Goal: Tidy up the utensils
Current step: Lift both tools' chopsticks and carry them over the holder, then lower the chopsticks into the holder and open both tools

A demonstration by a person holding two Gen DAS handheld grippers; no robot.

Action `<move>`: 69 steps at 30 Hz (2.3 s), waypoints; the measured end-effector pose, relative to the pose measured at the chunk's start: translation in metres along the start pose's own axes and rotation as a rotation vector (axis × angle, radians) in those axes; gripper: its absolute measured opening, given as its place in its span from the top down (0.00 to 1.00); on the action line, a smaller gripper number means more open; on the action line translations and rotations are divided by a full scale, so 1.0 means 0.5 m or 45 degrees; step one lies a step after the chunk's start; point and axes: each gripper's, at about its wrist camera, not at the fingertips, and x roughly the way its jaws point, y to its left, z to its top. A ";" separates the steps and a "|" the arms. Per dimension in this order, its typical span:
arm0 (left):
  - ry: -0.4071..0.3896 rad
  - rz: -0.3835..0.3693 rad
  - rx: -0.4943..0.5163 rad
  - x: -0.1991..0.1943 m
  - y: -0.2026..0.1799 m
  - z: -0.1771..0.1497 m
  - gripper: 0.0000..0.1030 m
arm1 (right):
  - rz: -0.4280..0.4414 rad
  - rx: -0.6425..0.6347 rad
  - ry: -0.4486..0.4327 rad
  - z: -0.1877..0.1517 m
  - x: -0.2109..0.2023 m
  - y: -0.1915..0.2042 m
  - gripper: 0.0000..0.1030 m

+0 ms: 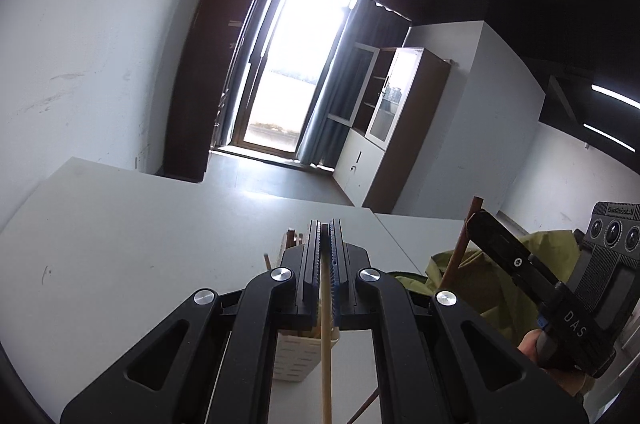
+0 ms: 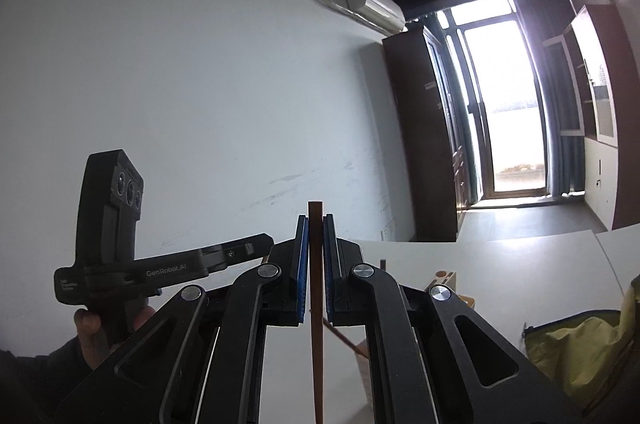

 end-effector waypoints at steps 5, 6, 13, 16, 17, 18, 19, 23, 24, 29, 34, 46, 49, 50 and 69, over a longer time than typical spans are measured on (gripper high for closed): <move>-0.122 -0.005 -0.005 0.077 -0.025 0.038 0.97 | -0.034 0.038 -0.145 0.019 0.023 -0.056 0.93; -0.148 0.009 0.008 0.091 -0.031 0.043 0.97 | -0.048 0.047 -0.170 0.018 0.025 -0.065 0.93; -0.262 0.092 0.083 0.165 -0.060 0.052 0.97 | -0.081 0.057 -0.342 0.008 0.023 -0.095 0.93; -0.259 0.100 0.076 0.198 -0.064 0.053 0.97 | -0.087 0.074 -0.385 0.003 0.030 -0.105 0.93; -0.260 0.100 0.073 0.205 -0.064 0.051 0.97 | -0.102 0.068 -0.382 -0.001 0.035 -0.106 0.93; -0.260 0.096 0.069 0.211 -0.062 0.048 0.97 | -0.127 0.053 -0.372 -0.005 0.042 -0.105 0.93; -0.259 0.092 0.069 0.215 -0.060 0.043 0.97 | -0.155 0.026 -0.361 -0.012 0.043 -0.101 0.93; -0.257 0.079 0.066 0.239 -0.047 0.021 0.97 | -0.175 -0.006 -0.299 -0.037 0.054 -0.102 0.93; -0.256 0.078 0.069 0.244 -0.044 0.014 0.97 | -0.177 -0.009 -0.280 -0.041 0.058 -0.103 0.93; -0.320 0.119 0.105 0.250 -0.039 -0.019 0.97 | -0.176 -0.041 -0.228 -0.072 0.062 -0.099 0.93; -0.400 0.172 0.116 0.246 -0.041 -0.043 0.97 | -0.169 -0.065 -0.186 -0.102 0.062 -0.092 0.93; -0.392 0.226 0.193 0.237 -0.038 -0.088 0.96 | -0.172 -0.079 -0.107 -0.139 0.057 -0.083 0.92; -0.374 0.215 0.156 0.242 -0.026 -0.100 0.96 | -0.173 -0.107 -0.096 -0.138 0.057 -0.074 0.92; -0.357 0.211 0.147 0.243 -0.020 -0.103 0.96 | -0.170 -0.110 -0.087 -0.136 0.058 -0.073 0.92; -0.299 0.359 0.195 0.018 -0.015 -0.080 0.06 | -0.201 -0.097 -0.155 -0.092 -0.069 -0.006 0.18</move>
